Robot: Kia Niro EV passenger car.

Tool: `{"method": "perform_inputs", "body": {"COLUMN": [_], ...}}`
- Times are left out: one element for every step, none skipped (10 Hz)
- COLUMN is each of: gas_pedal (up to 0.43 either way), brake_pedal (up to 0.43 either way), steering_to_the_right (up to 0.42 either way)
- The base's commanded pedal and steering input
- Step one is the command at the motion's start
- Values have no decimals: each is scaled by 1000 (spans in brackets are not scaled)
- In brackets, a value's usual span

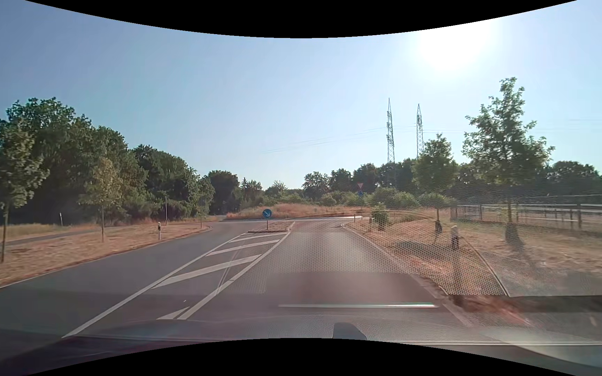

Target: Follow the waypoints while adhering to traffic rules and regulations

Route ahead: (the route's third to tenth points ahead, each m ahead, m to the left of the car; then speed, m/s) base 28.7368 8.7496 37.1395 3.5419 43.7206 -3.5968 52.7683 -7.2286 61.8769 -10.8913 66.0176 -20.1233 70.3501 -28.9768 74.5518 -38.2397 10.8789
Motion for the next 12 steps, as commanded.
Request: {"method": "perform_inputs", "body": {"gas_pedal": [0, 0, 0, 0, 0, 0, 0, 0, 0, 0, 0, 0], "brake_pedal": [122, 134, 146, 152, 165, 177, 183, 189, 195, 201, 201, 207], "steering_to_the_right": [-5, -8, -9, -10, -11, -12, -13, -13, -13, -13, -13, -13]}}
